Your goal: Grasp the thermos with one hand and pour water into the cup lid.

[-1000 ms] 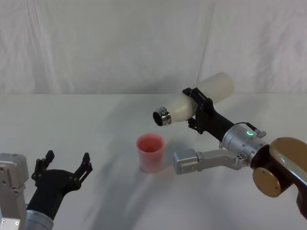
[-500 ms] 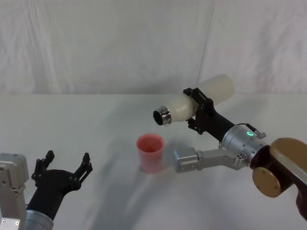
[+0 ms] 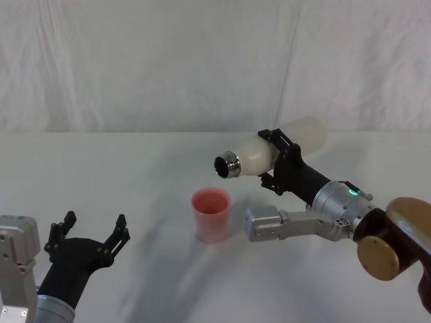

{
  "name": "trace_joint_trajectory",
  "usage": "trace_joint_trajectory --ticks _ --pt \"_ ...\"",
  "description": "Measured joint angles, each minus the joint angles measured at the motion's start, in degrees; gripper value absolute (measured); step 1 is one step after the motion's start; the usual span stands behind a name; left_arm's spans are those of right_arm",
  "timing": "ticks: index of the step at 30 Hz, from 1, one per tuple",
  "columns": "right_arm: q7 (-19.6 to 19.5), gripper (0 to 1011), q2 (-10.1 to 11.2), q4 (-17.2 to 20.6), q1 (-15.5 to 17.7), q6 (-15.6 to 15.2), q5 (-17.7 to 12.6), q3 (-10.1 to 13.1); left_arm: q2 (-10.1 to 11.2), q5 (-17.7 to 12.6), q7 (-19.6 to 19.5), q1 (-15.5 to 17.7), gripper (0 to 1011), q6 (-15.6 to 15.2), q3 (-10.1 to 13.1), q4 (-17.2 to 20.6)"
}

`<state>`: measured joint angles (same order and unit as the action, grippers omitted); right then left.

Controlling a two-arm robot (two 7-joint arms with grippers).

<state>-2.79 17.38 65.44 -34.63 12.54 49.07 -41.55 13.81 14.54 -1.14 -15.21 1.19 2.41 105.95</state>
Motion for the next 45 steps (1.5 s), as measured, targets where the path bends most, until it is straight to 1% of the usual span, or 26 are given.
trace_joint_trajectory --ticks 2,3,6,7,9,10,11,15,16,19,21,22,23,24,25,26,28,29,30,32,34,35,39,42,44,45 --pt "0.63 951 -0.02 0.31 0.32 0.36 -1.03 0.41 0.0 0.0 0.0 0.0 1001 0.0 0.0 0.0" --pt "1.48 951 -0.14 0.7 0.74 0.65 -2.49 1.08 0.0 0.0 0.0 0.0 1001 0.0 0.0 0.0" --pt "2.75 951 -0.37 1.51 1.44 0.76 -4.76 2.1 0.0 0.0 0.0 0.0 1001 0.0 0.0 0.0" --pt "3.54 951 -0.5 2.06 1.83 0.76 -5.98 2.74 0.0 0.0 0.0 0.0 1001 0.0 0.0 0.0" --pt "4.29 951 -0.65 2.74 2.27 0.65 -7.25 3.49 0.0 0.0 0.0 0.0 1001 0.0 0.0 0.0" --pt "5.04 951 -0.78 3.41 2.73 0.39 -8.58 4.22 0.0 0.0 0.0 0.0 1001 0.0 0.0 0.0" --pt "5.45 951 -0.86 3.79 2.99 0.19 -9.16 4.66 0.0 0.0 0.0 0.0 1001 0.0 0.0 0.0" --pt "7.77 951 -1.35 5.89 4.26 -1.21 -13.02 7.01 0.0 0.0 0.0 0.0 1001 0.0 0.0 0.0" --pt "8.9 951 -1.67 6.96 4.99 -2.08 -15.09 8.21 0.0 0.0 0.0 0.0 1001 0.0 0.0 0.0" --pt "10.66 951 -2.08 8.43 5.97 -3.43 -18.07 9.94 0.0 0.0 0.0 0.0 1001 0.0 0.0 0.0" --pt "13.15 951 -2.56 10.65 7.48 -5.49 -22.25 12.41 0.0 0.0 0.0 0.0 1001 0.0 0.0 0.0" --pt "13.59 951 -2.65 11.13 7.79 -5.92 -23.08 12.93 0.0 0.0 0.0 0.0 1001 0.0 0.0 0.0" --pt "13.59 951 -2.65 11.13 7.79 -5.92 -23.08 12.93 0.0 0.0 0.0 0.0 1001 0.0 0.0 0.0" --pt "14.7 951 -2.88 12.14 8.54 -7.01 -25.16 14.16 0.0 0.0 0.0 0.0 1001 0.0 0.0 0.0" --pt "15.22 951 -2.95 12.67 8.86 -7.57 -26.11 14.69 0.0 0.0 0.0 0.0 1001 0.0 0.0 0.0" --pt "16.16 951 -3.16 13.71 9.55 -8.75 -28.09 15.85 0.0 0.0 0.0 0.0 1001 0.0 0.0 0.0" --pt "17.03 951 -3.37 14.65 10.27 -9.92 -30.01 17.06 0.0 0.0 0.0 0.0 1001 0.0 0.0 0.0" --pt "17.89 951 -3.66 15.58 10.98 -11.16 -32.21 18.16 0.0 0.0 0.0 0.0 1001 0.0 0.0 0.0" --pt "17.89 951 -3.66 15.58 10.98 -11.16 -32.21 18.16 0.0 0.0 0.0 0.0 1001 0.0 0.0 0.0" --pt "19.11 950 -4.29 17.4 12.43 -13.64 -35.98 20.31 0.0 0.0 0.0 0.0 1001 0.0 0.0 0.0" --pt "19.56 951 -4.63 18.39 13.11 -14.81 -37.88 21.37 0.0 0.0 0.0 0.0 1001 0.0 0.0 0.0" --pt "19.85 951 -4.91 19.1 13.75 -15.83 -39.56 22.16 0.0 0.0 0.0 0.0 1001 0.0 0.0 0.0" --pt "20.29 951 -5.63 20.81 15.07 -17.89 -43.14 24.02 0.0 0.0 0.0 0.0 1001 0.0 0.0 0.0" --pt "20.48 951 -6.39 22.47 16.38 -19.85 -46.87 25.83 0.0 0.0 0.0 0.0 1001 0.0 0.0 0.0" --pt "20.42 951 -6.74 23.05 16.82 -20.64 -48.27 26.51 0.0 0.0 0.0 0.0 1001 0.0 0.0 0.0" --pt "20.14 951 -7.15 23.52 17.16 -21.51 -49.67 27.29 0.0 0.0 0.0 0.0 1001 0.0 0.0 0.0"
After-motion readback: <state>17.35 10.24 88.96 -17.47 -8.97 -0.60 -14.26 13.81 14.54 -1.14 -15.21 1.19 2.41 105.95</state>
